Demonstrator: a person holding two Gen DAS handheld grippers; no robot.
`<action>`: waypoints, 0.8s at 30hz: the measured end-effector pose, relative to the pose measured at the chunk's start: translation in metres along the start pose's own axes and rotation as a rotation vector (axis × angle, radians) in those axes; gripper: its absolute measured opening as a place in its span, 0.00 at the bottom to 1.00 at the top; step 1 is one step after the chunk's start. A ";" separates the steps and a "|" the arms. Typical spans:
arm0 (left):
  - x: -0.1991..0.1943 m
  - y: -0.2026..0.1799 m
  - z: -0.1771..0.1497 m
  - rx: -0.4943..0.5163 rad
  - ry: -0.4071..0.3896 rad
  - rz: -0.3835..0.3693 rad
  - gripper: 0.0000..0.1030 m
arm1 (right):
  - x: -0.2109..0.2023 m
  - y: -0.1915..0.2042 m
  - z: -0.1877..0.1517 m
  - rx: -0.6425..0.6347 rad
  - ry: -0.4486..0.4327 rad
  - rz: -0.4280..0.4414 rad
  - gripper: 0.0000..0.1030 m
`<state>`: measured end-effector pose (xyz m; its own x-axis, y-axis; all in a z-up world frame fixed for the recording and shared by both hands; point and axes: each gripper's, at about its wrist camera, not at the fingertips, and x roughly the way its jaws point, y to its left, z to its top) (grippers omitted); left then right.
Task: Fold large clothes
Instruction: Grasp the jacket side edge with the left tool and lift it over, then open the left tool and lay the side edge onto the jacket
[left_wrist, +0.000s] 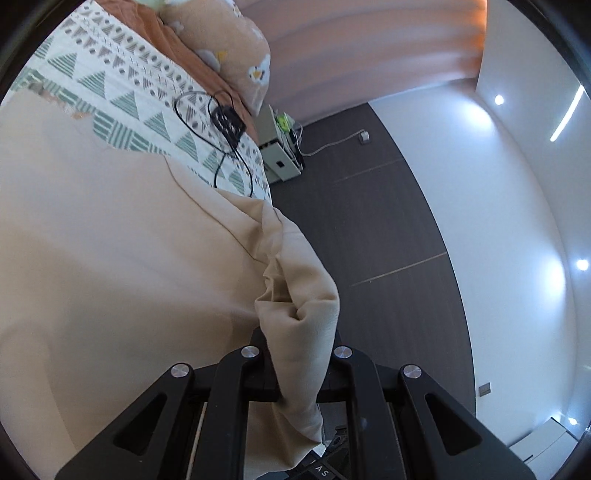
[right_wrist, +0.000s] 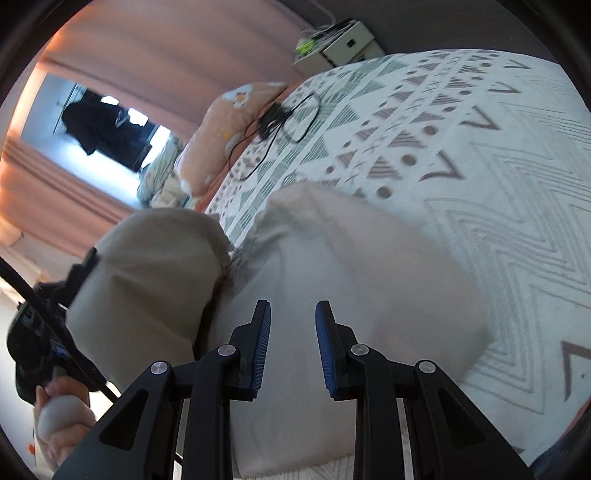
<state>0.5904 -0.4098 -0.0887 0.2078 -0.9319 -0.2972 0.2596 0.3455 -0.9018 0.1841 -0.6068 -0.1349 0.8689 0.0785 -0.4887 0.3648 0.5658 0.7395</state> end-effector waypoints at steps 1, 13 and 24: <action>0.006 -0.001 -0.001 -0.003 0.012 -0.006 0.11 | -0.004 -0.003 0.000 0.012 -0.007 -0.002 0.22; 0.069 -0.003 -0.050 0.044 0.198 0.064 0.16 | -0.037 -0.037 0.002 0.186 -0.062 -0.040 0.22; 0.043 -0.001 -0.061 0.032 0.255 0.037 0.80 | -0.056 -0.038 -0.001 0.222 -0.090 -0.019 0.40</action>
<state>0.5419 -0.4568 -0.1195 -0.0260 -0.9150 -0.4027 0.2873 0.3790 -0.8797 0.1212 -0.6321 -0.1363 0.8840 -0.0099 -0.4674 0.4372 0.3714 0.8191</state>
